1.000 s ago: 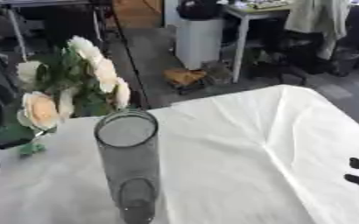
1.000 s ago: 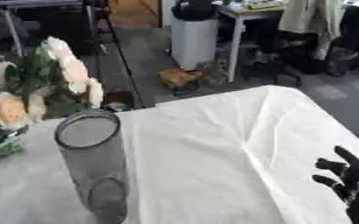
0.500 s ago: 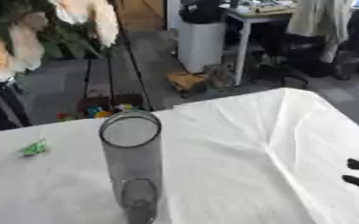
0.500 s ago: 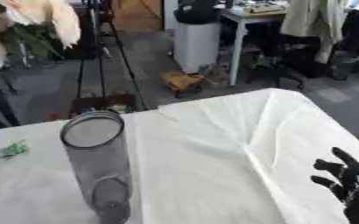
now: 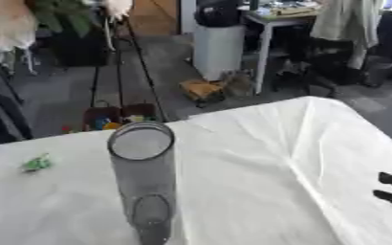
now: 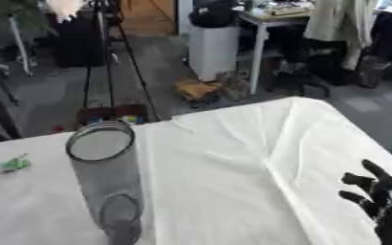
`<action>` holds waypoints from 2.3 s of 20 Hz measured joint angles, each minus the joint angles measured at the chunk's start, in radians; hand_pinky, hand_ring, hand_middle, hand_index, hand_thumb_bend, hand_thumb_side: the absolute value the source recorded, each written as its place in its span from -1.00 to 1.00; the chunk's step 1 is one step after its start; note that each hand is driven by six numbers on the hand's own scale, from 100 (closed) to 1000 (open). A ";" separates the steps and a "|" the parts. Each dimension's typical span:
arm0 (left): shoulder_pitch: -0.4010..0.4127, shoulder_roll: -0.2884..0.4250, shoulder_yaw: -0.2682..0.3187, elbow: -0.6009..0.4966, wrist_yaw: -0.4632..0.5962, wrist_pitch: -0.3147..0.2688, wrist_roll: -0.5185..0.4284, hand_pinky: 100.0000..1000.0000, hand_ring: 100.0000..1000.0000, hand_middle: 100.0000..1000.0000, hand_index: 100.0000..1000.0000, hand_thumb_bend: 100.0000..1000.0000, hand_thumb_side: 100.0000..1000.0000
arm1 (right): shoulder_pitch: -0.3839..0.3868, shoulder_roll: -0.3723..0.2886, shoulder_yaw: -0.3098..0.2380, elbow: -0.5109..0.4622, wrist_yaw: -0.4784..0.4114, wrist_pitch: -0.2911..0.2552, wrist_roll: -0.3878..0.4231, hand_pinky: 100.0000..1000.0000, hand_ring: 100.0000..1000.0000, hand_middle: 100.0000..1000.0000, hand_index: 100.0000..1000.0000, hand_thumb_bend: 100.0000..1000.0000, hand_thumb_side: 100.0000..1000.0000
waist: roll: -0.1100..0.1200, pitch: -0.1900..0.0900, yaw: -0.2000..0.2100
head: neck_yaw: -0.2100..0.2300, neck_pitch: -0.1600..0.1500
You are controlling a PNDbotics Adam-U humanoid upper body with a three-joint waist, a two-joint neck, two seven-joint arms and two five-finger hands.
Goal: Arrange flowers into the vase.
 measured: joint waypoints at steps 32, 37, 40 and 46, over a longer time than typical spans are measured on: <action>-0.063 -0.169 -0.034 -0.213 0.542 0.161 -0.302 -1.00 -1.00 -1.00 -0.93 1.00 0.34 | 0.006 0.000 0.000 0.006 0.000 0.002 0.003 0.50 0.80 0.27 0.91 -1.00 1.00 | -0.014 -0.006 0.005 | -0.011 0.000; -0.064 -0.210 -0.023 -0.235 0.631 0.143 -0.272 -1.00 -1.00 -1.00 -0.93 1.00 0.41 | 0.006 0.000 0.000 0.007 0.000 0.002 0.003 0.50 0.80 0.27 0.91 -1.00 1.00 | -0.018 -0.006 0.005 | -0.011 0.000; -0.064 -0.237 -0.022 -0.266 0.682 0.128 -0.242 -1.00 -1.00 -1.00 -0.93 1.00 0.44 | 0.006 0.001 0.000 0.007 0.000 0.002 0.004 0.50 0.80 0.27 0.91 -1.00 1.00 | -0.018 -0.006 0.005 | -0.011 0.000; -0.048 -0.288 -0.024 -0.340 0.785 0.099 -0.187 -1.00 -1.00 -1.00 -0.93 0.96 0.48 | 0.006 0.001 0.000 0.010 -0.001 0.003 0.005 0.50 0.80 0.27 0.91 -1.00 1.00 | -0.018 -0.006 0.005 | -0.012 0.000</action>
